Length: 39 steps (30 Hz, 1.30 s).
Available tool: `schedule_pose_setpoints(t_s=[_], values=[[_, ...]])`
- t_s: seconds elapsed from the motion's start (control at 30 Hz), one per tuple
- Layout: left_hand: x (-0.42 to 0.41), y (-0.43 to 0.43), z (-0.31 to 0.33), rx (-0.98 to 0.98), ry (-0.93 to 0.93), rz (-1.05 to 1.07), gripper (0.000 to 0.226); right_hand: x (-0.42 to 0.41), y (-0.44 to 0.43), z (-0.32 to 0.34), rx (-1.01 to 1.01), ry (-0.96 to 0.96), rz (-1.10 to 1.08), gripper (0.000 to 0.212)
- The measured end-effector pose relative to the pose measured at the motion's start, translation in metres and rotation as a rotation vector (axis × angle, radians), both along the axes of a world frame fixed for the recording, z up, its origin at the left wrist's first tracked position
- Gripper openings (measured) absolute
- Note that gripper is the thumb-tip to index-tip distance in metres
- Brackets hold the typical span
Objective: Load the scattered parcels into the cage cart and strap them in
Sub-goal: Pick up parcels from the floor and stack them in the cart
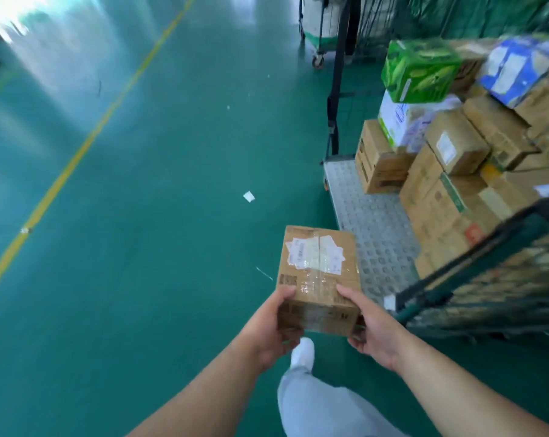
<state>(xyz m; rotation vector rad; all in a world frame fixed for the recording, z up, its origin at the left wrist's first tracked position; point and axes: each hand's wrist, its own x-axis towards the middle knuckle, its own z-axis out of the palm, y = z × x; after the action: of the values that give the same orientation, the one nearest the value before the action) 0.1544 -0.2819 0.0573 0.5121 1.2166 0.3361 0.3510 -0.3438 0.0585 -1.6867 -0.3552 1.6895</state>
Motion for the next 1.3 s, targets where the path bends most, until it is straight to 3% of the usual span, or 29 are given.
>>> schedule_pose_setpoints(t_s=[0.13, 0.23, 0.43, 0.63, 0.9, 1.07, 1.3], values=[[0.002, 0.095, 0.008, 0.063, 0.058, -0.019, 0.053, -0.005, 0.085, -0.006, 0.058, 0.044, -0.071, 0.062], [0.003, 0.156, 0.014, 0.092, 0.088, -0.024, 0.057, -0.003, 0.141, -0.004, 0.076, 0.054, -0.073, 0.072], [0.035, 0.268, 0.016, 0.092, 0.068, -0.117, 0.059, 0.023, 0.242, 0.018, 0.086, 0.015, -0.153, 0.053], [0.061, 0.350, 0.020, 0.043, -0.011, -0.230, 0.074, 0.034, 0.304, 0.030, 0.055, -0.065, -0.291, 0.060], [0.100, 0.463, 0.063, 0.092, -0.168, -0.377, 0.064, 0.026, 0.384, 0.062, 0.100, -0.109, -0.687, 0.053], [0.151, 0.504, 0.077, 0.094, -0.198, -0.466, 0.056, 0.052, 0.409, 0.072, 0.178, -0.135, -0.895, 0.067], [0.256, 0.523, 0.076, 0.087, -0.179, -0.659, 0.046, 0.121, 0.413, 0.074, 0.287, -0.109, -1.100, 0.045]])
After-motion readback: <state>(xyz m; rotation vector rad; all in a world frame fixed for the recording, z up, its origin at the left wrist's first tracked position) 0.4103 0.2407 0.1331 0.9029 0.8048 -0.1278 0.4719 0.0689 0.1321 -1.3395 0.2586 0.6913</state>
